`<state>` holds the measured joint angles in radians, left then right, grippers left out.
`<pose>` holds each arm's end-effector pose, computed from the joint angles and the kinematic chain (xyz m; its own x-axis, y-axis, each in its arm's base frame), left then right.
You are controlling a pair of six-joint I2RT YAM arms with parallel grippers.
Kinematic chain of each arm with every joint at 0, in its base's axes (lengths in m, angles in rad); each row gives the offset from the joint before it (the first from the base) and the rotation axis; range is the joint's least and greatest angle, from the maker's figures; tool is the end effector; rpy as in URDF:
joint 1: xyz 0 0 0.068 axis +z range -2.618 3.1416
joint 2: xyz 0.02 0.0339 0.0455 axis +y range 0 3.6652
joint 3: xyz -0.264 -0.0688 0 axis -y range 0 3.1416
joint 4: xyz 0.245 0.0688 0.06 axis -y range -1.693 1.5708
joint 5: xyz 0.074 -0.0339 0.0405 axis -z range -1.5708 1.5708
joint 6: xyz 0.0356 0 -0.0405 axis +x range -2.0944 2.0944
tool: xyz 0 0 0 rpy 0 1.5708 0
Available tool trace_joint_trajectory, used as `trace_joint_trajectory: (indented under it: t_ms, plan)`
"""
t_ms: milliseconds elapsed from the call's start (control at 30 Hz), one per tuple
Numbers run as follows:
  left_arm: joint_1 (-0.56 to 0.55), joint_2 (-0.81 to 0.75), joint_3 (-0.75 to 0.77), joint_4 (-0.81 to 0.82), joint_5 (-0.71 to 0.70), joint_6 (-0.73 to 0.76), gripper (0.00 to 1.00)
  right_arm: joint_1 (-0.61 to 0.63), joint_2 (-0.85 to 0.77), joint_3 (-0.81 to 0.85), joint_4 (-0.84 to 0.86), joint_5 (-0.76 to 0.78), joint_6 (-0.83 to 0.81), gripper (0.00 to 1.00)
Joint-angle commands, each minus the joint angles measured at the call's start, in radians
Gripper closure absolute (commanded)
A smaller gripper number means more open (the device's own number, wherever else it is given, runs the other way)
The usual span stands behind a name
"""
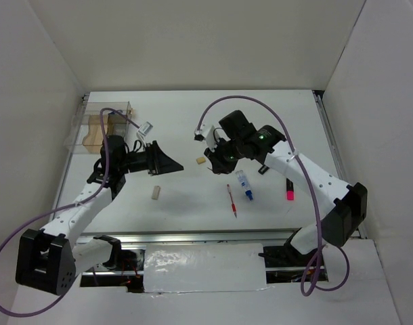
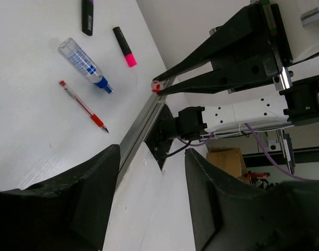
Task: Sort the stationery into containers
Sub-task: Pick up the pen cap from the center of the board.
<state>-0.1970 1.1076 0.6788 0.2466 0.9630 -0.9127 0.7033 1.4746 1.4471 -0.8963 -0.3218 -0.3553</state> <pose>0.2322 -0.0761 0.2853 -0.8235 -0.2964 -0.4838 0.4120 0.2739 -0.8690 0.2262 0.2066 0.3435 -0.3065 -0.6926 -0.6529 -0.9232 0.3833 0.0269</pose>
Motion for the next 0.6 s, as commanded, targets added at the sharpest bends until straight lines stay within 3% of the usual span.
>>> trace_joint_trajectory:
  t_ms: [0, 200, 267, 333, 400, 567]
  plan:
    - [-0.041, -0.028, -0.044, 0.198, -0.026, -0.035, 0.37, 0.031, -0.034, 0.036, 0.039, -0.016, 0.025, 1.00]
    - [-0.053, -0.023, -0.087, 0.292, -0.023, -0.063, 0.45, 0.061, -0.053, 0.033, 0.034, -0.060, 0.059, 1.00]
    - [-0.070, 0.003, -0.052, 0.146, -0.053, -0.025, 0.55, 0.079, -0.059, 0.022, 0.045, -0.037, 0.075, 1.00]
    - [-0.082, 0.038, 0.027, 0.010, -0.093, 0.018, 0.58, 0.114, -0.066, 0.001, 0.069, 0.012, 0.079, 1.00]
    - [-0.084, 0.054, 0.071, -0.076, -0.099, 0.032, 0.58, 0.148, -0.082, -0.019, 0.103, 0.068, 0.073, 1.00]
    - [-0.104, 0.100, 0.050, -0.067, -0.066, -0.089, 0.47, 0.229, -0.100, -0.073, 0.155, 0.233, 0.059, 1.00]
